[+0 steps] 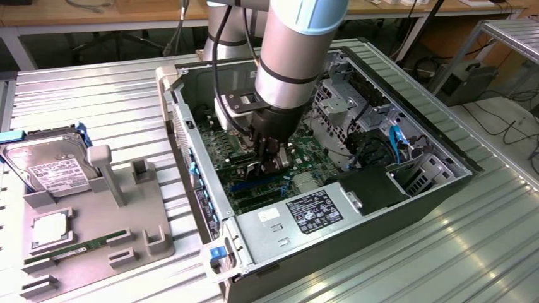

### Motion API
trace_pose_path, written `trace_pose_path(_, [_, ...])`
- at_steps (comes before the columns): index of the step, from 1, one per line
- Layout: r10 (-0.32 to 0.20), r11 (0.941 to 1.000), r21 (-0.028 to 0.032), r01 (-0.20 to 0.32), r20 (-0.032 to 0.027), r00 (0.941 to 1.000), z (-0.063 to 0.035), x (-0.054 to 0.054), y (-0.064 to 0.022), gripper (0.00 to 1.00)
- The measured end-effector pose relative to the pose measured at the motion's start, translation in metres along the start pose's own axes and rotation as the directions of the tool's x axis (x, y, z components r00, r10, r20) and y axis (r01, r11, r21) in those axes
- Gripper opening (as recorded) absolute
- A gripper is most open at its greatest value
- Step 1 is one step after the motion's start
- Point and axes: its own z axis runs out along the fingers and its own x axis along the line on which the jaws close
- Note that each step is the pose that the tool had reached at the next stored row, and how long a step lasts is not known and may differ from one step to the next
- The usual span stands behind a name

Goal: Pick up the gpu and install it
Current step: 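Insert the gpu into the slot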

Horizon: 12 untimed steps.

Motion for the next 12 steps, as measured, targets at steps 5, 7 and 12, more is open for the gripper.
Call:
trace_pose_path(5, [0.001,1.0,0.0,-0.001,-0.0069,1.0,-0.0008,0.0,0.0001,0.26])
trace_pose_path(7, [0.002,1.0,0.0002,-0.002,-0.009,1.0,-0.0007,-0.0001,0.0,0.26])
trace_pose_path(12, [0.006,1.0,0.0018,-0.006,-0.0283,0.9996,-0.0007,-0.0001,0.0,0.26])
